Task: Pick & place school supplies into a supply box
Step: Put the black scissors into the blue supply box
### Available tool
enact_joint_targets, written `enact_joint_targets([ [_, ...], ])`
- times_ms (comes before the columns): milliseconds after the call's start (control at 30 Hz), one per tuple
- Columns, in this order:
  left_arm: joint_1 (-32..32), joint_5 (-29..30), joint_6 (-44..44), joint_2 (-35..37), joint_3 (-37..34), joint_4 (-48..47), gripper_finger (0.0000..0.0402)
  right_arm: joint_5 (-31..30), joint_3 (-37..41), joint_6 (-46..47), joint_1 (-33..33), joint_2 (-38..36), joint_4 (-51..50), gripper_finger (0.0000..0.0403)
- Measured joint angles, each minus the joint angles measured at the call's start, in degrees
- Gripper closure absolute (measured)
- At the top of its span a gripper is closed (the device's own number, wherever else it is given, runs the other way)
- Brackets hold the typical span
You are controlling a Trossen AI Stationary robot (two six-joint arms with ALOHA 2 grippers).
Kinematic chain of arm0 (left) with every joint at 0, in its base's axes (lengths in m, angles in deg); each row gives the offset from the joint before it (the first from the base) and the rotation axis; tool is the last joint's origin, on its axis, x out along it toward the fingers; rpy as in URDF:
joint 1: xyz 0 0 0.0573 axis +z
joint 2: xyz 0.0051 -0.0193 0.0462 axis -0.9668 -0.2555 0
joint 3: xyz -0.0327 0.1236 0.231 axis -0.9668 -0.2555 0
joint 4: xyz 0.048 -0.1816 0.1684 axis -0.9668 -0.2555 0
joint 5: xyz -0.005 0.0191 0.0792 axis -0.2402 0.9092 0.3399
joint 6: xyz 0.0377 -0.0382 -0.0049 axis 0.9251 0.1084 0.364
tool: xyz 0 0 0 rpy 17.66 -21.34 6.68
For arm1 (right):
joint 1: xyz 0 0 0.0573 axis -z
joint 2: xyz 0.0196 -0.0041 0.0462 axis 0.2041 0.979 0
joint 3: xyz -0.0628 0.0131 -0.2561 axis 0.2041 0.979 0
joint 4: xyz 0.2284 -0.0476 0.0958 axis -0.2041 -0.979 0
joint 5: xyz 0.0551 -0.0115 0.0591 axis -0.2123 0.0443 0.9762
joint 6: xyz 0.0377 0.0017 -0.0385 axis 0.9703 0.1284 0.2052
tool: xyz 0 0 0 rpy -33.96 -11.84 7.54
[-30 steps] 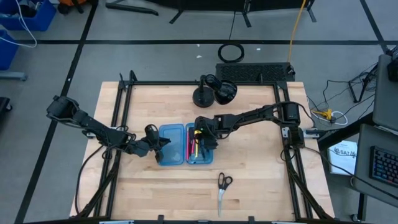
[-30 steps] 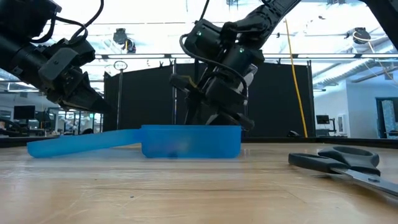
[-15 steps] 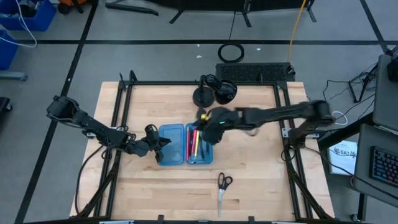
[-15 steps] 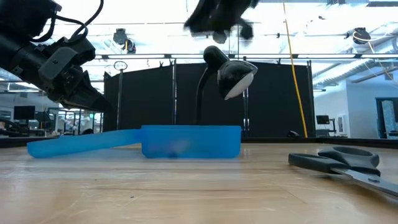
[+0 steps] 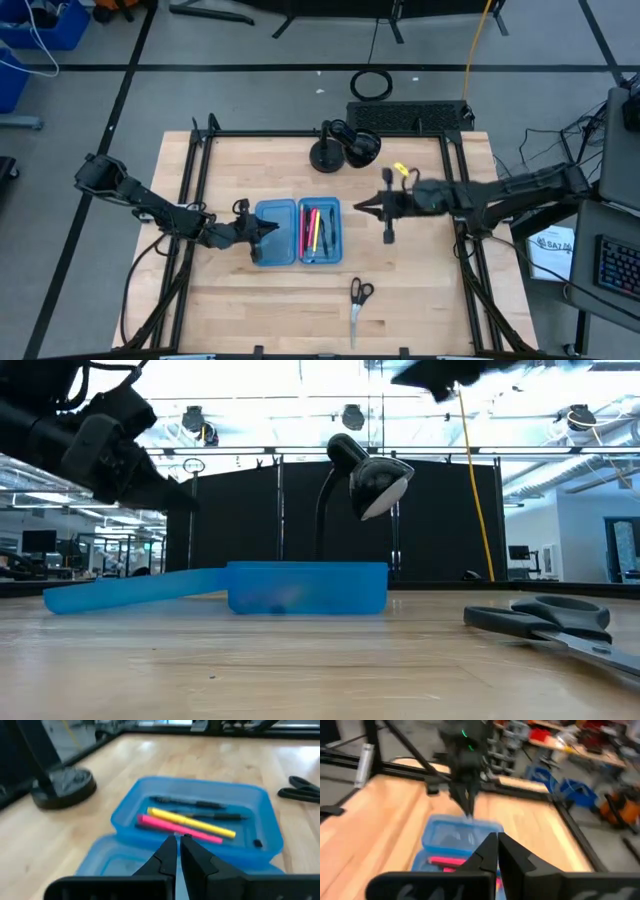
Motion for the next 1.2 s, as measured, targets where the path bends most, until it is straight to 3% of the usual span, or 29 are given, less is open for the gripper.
enact_joint_targets([
  [300, 0.0, 0.0, 3.6, 0.0, 0.0, 8.3, 0.0376, -12.6, 20.4, 16.1, -11.7, -2.3, 16.9, 0.0402],
  [533, 0.0, -0.1, 3.6, 0.0, 0.0, 10.0, 0.0376, -19.3, 32.0, 25.0, -18.3, 1.3, 39.1, 0.0402],
  [767, 0.1, 0.1, 1.3, 0.0, 0.0, 7.8, 0.0376, -26.7, 32.9, 29.5, -21.8, 5.6, 43.0, 0.0402],
  [1100, 0.0, 0.0, 0.5, 0.0, 0.0, 6.0, 0.0376, -27.0, 32.2, 23.0, -22.6, 6.4, 41.4, 0.0401],
  [1200, 0.1, 0.0, 4.7, 0.0, 0.0, 5.8, 0.0376, -27.0, 32.2, 23.0, -22.3, 6.4, 42.5, 0.0402],
])
